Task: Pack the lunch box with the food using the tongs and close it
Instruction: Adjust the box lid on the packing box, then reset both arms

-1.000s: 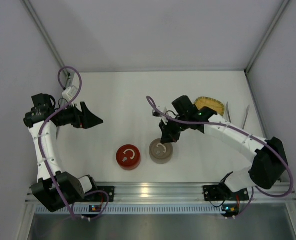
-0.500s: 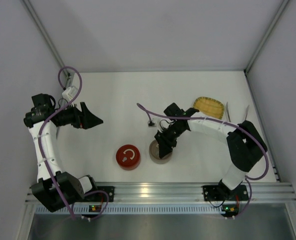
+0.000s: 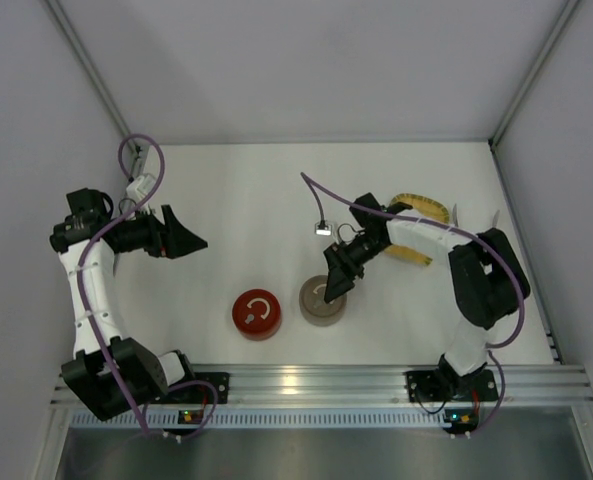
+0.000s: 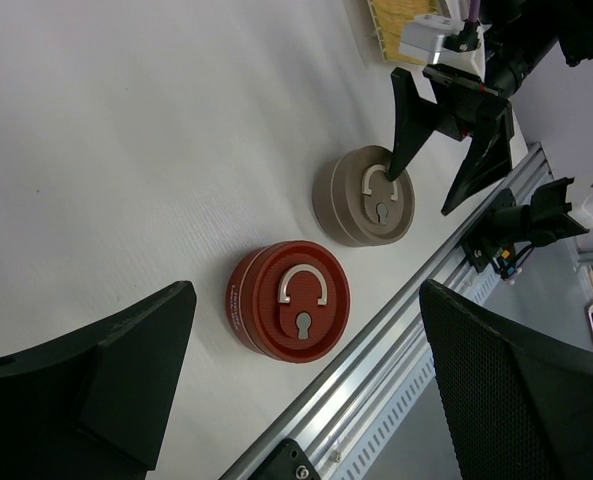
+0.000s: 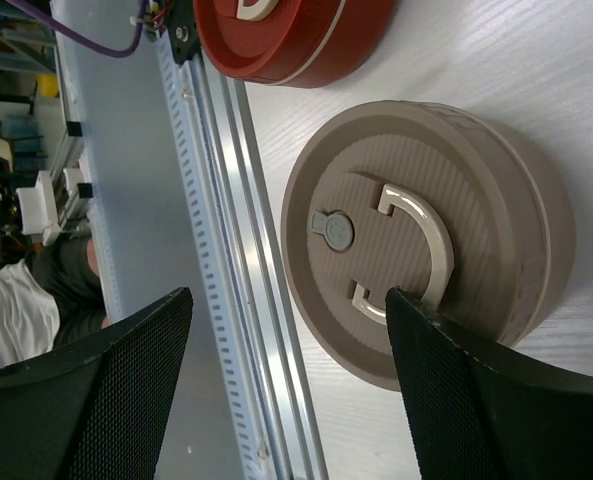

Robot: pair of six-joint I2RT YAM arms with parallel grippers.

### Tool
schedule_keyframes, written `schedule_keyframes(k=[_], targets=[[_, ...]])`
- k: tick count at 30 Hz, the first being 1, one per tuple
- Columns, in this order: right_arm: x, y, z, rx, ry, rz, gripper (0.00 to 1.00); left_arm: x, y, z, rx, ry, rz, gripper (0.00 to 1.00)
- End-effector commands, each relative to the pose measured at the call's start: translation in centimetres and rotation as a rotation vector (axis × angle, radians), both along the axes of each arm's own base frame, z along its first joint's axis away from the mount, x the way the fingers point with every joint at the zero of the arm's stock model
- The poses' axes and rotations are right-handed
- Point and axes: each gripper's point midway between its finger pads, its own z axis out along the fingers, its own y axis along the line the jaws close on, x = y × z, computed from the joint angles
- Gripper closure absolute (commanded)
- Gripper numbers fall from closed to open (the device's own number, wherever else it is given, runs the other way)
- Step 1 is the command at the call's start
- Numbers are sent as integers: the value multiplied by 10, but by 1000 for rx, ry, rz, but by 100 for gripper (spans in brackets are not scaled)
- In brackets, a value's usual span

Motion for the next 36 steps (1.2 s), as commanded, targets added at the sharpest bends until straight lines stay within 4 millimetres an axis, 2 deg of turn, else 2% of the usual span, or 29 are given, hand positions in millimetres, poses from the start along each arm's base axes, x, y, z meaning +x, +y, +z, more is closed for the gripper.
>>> schedule_keyframes(k=[1,3,6,7,11,12,13,14,15,16,17,18,19,20,22,23,25,26,27,29,33,36], targets=[[-4,3,30,120,7,60,23,-1,0,-4,-5,-16,-24,2],[-3,2,49,137,-34,66,25,-4,1,-10,30,-24,-44,2],[10,-4,65,100,-182,32,26,-7,9,-26,111,-18,-58,2],[19,-9,61,39,-241,4,27,-9,10,-30,133,-15,-70,2],[30,-23,60,-50,-345,-41,29,-16,23,-59,239,45,-106,2],[29,-28,63,-63,-350,-75,27,-18,26,-65,254,59,-107,2],[39,-31,63,-77,-395,-115,26,-13,30,-69,281,50,-98,2],[39,-37,58,-98,-395,-146,24,-12,34,-73,295,64,-75,2],[43,-45,65,-105,-423,-201,19,-10,41,-78,335,70,-57,2],[53,-54,63,-145,-470,-250,16,-6,46,-81,364,48,-40,2],[59,-69,57,-179,-474,-304,9,-3,50,-82,378,57,-9,2],[63,-80,63,-190,-505,-349,1,1,60,-86,426,67,34,2],[68,-93,63,-212,-521,-387,1,6,65,-86,451,60,68,2],[73,-114,60,-242,-503,-446,1,13,71,-86,469,44,102,2],[75,-136,64,-258,-516,-497,0,18,82,-88,506,49,159,2],[78,-157,61,-282,-498,-560,1,24,86,-88,506,47,199,2],[78,-179,63,-305,-536,-610,1,26,92,-92,519,65,237,2],[78,-194,56,-327,-523,-655,1,26,91,-95,510,81,244,2],[79,-209,58,-340,-548,-698,1,25,90,-97,504,86,241,2],[76,-229,48,-368,-532,-761,1,22,86,-101,491,81,211,2],[75,-252,42,-392,-520,-819,1,12,79,-111,492,70,176,2],[76,-256,44,-371,-505,-842,1,11,77,-105,496,26,179,2]])
